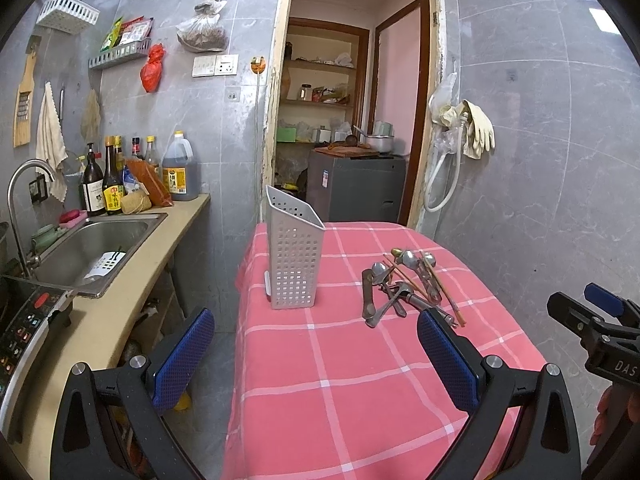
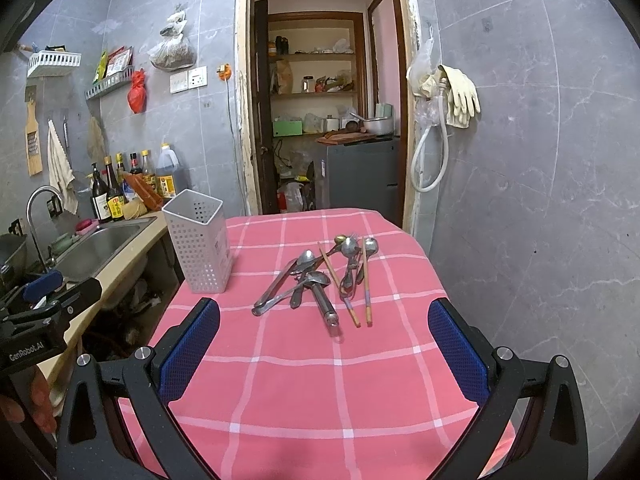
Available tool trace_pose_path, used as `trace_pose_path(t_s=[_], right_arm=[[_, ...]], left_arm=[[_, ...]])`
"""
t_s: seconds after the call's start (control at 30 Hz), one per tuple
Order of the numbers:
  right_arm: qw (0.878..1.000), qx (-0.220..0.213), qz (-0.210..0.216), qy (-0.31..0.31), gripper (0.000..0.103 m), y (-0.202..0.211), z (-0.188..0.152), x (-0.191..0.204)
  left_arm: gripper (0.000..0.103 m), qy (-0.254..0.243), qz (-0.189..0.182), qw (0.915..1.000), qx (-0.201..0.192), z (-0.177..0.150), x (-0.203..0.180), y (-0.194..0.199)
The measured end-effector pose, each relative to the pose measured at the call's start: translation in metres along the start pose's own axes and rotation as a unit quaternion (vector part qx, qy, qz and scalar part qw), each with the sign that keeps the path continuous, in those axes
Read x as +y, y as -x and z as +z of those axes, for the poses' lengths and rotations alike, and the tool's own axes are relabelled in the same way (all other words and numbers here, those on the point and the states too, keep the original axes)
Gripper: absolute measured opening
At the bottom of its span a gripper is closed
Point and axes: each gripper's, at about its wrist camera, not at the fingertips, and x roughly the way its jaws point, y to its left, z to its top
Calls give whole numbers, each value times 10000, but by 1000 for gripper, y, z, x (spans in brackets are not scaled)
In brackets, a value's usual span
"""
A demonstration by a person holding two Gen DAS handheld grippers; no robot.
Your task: Organize utensils
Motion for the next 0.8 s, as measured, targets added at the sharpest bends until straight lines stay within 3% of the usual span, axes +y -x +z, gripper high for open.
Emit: trace_pose_path(t_s=[0.43, 0.8], right_arm=[[9997, -171, -105, -170, 102, -20, 33, -17], [9986, -425, -256, -180, 102, -66, 71, -44]], left_arm=[[102, -105, 73, 9998, -168, 23, -3, -23], [102, -381, 44, 9990, -227, 54, -34, -69]])
